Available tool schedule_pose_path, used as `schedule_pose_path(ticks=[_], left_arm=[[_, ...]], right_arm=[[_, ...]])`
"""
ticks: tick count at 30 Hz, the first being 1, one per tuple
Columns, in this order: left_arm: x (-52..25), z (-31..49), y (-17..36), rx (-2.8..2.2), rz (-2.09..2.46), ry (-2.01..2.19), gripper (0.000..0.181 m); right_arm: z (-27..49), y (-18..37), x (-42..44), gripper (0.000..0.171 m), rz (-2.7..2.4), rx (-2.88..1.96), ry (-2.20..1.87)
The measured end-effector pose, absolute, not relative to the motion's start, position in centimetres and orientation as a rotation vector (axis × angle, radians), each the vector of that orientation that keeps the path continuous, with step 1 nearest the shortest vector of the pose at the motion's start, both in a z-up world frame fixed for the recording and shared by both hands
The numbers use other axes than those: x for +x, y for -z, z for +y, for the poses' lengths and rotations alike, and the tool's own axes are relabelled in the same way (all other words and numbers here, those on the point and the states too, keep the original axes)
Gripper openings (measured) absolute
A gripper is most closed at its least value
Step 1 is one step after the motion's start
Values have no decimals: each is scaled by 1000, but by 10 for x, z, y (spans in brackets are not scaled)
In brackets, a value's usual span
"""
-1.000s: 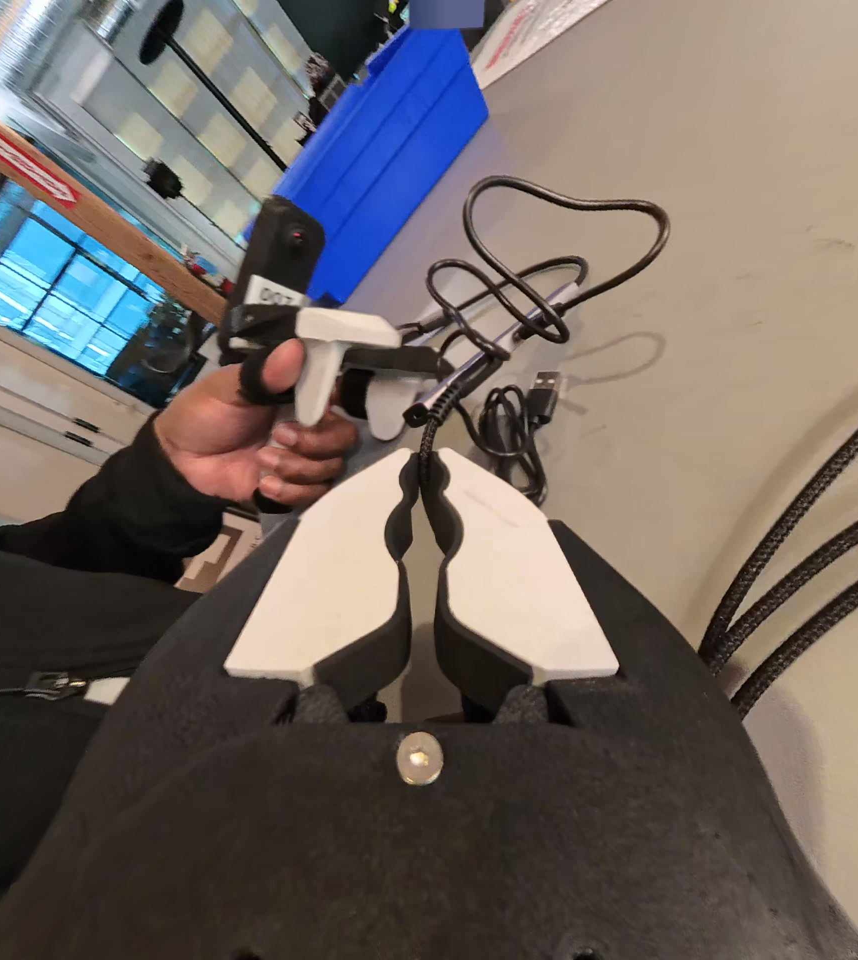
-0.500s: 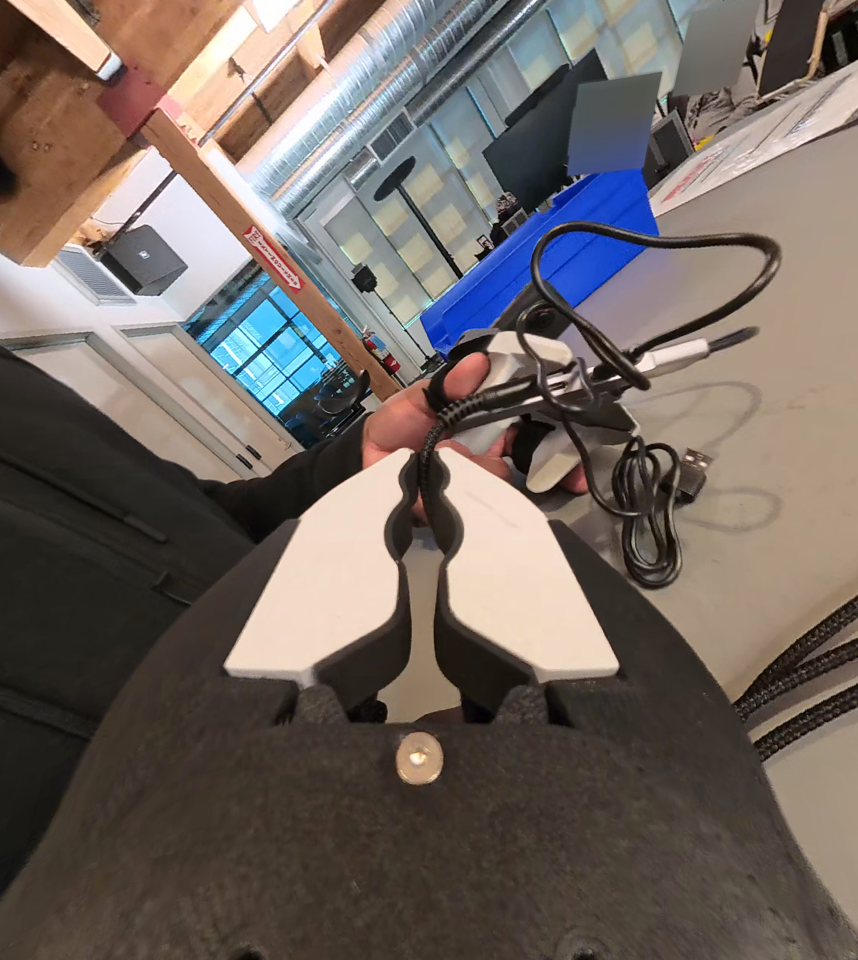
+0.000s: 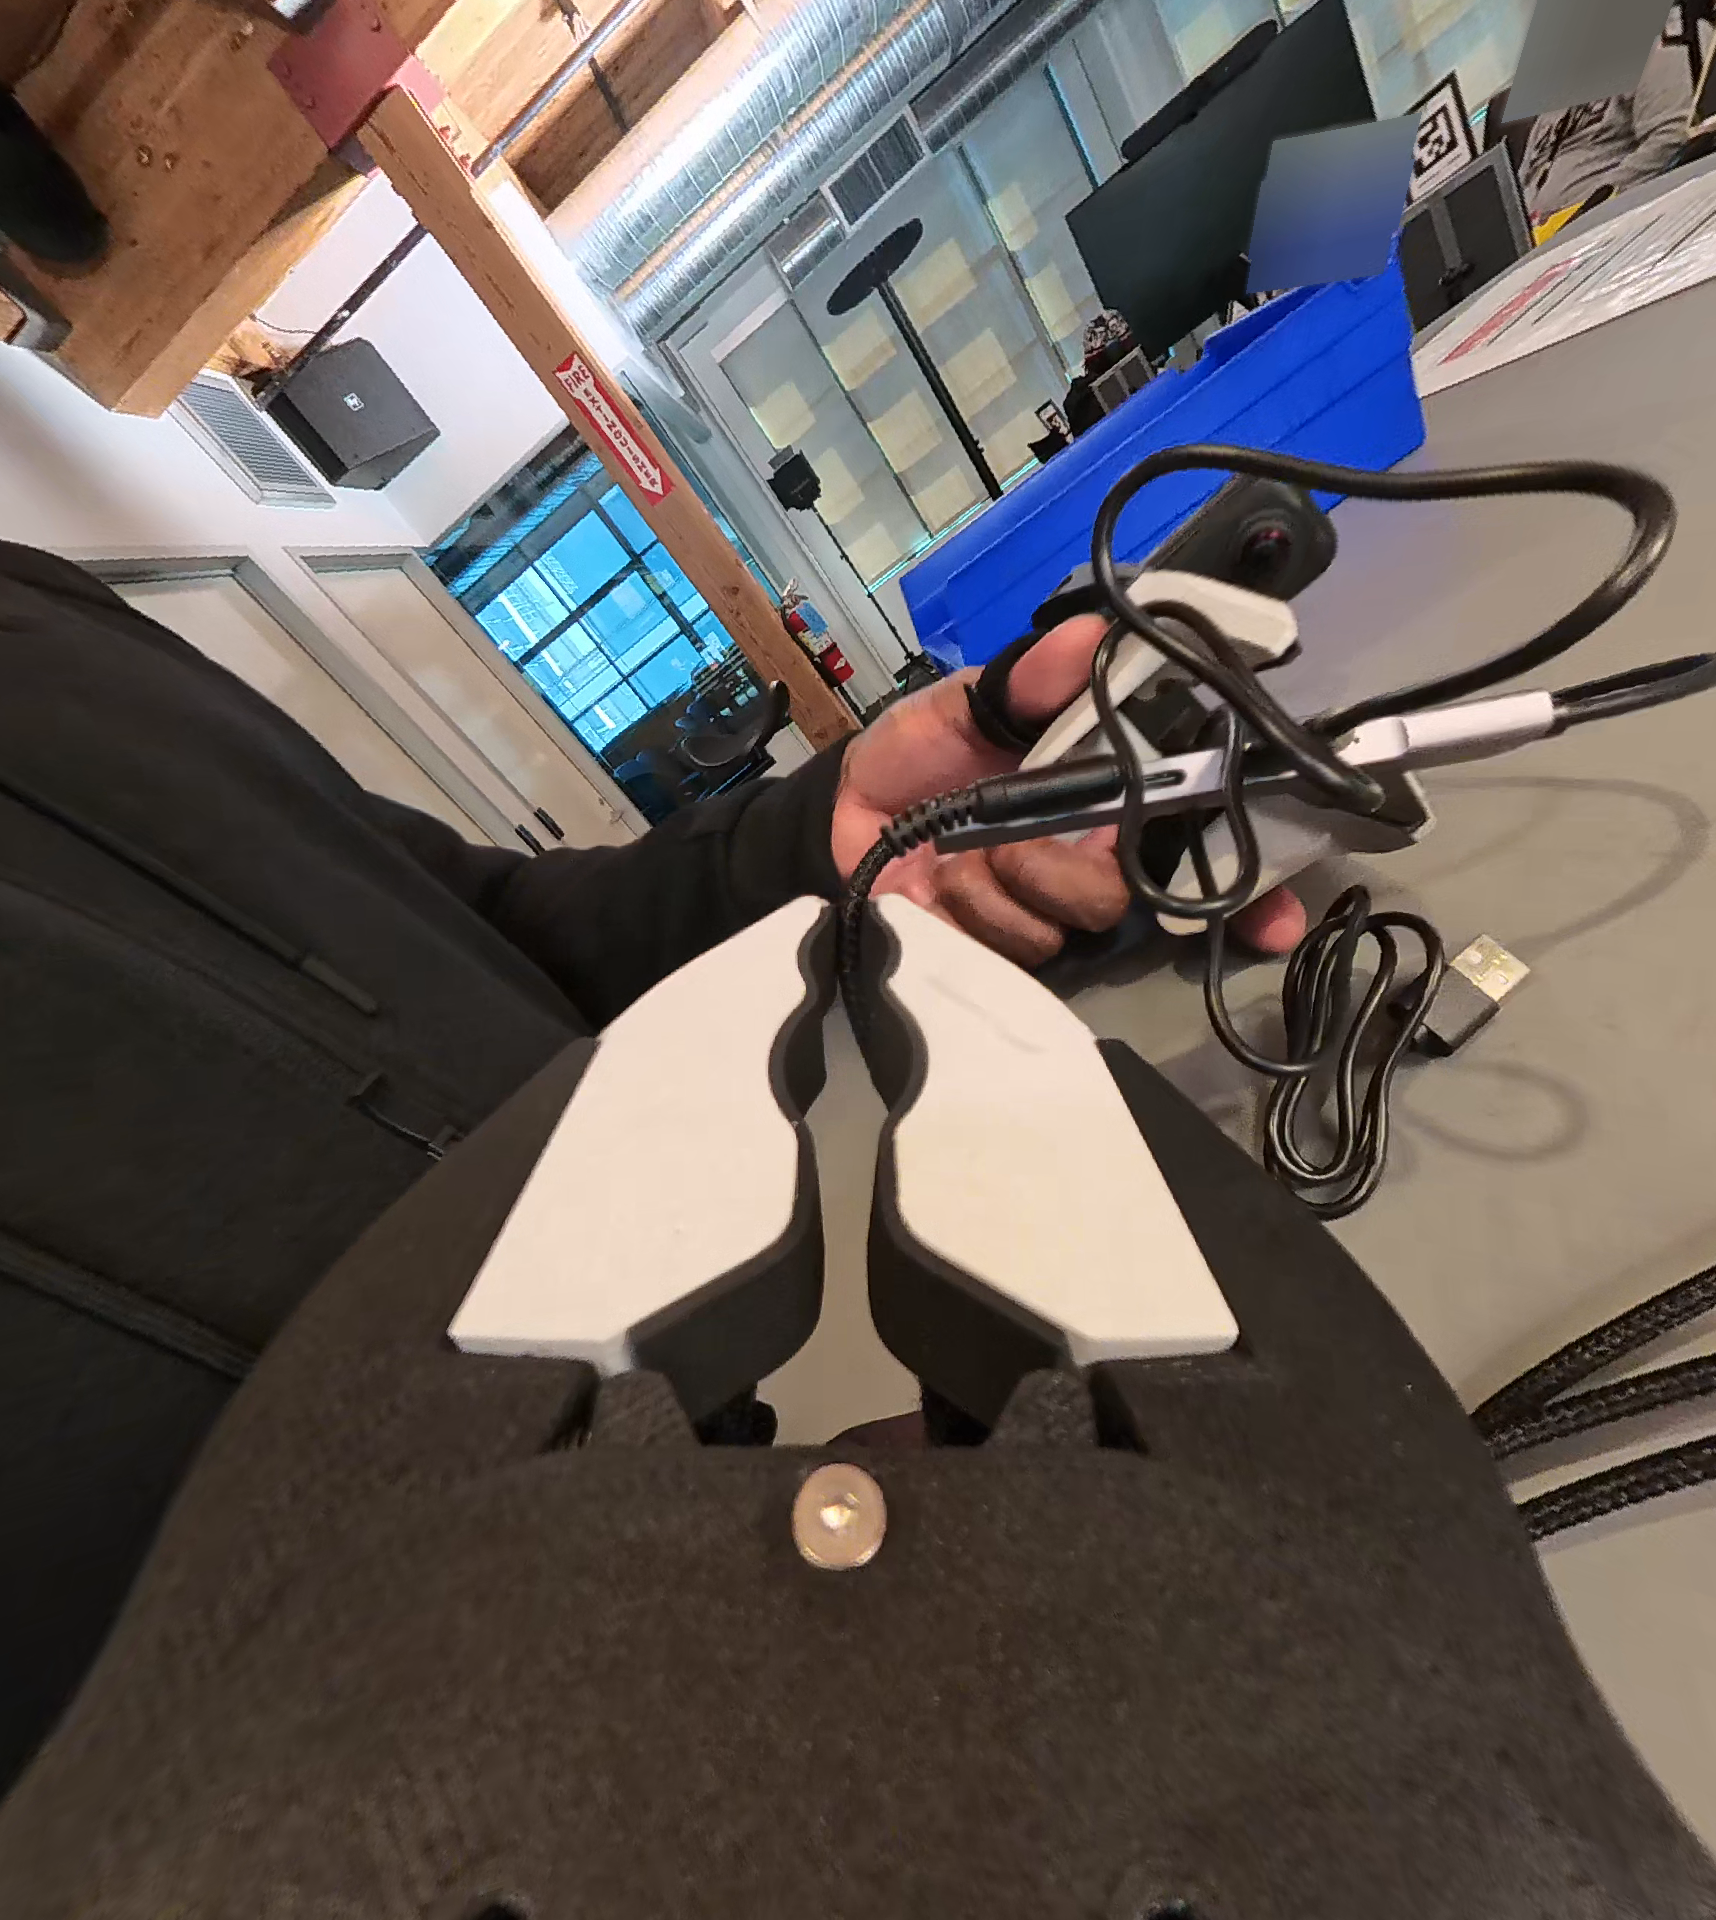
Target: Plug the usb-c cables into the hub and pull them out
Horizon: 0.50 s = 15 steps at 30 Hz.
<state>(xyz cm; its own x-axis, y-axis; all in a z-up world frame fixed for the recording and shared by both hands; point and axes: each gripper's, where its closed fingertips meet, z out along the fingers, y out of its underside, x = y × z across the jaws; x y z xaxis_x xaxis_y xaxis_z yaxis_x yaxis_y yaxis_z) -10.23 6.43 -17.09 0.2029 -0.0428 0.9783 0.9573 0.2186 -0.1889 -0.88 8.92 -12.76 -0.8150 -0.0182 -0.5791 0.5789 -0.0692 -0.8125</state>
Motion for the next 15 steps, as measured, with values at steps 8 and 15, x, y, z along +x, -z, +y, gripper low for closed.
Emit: schedule_pose_path(ticks=[8, 15], left_arm=[[-95, 89, 177, -1259, -1061, 1057, 46], [-85, 101, 158, -1192, -930, 1155, 22]], right_arm=[[80, 138, -2, 3, 1843, 555, 1828], [76, 144, 3, 3, 1863, 528, 1751]])
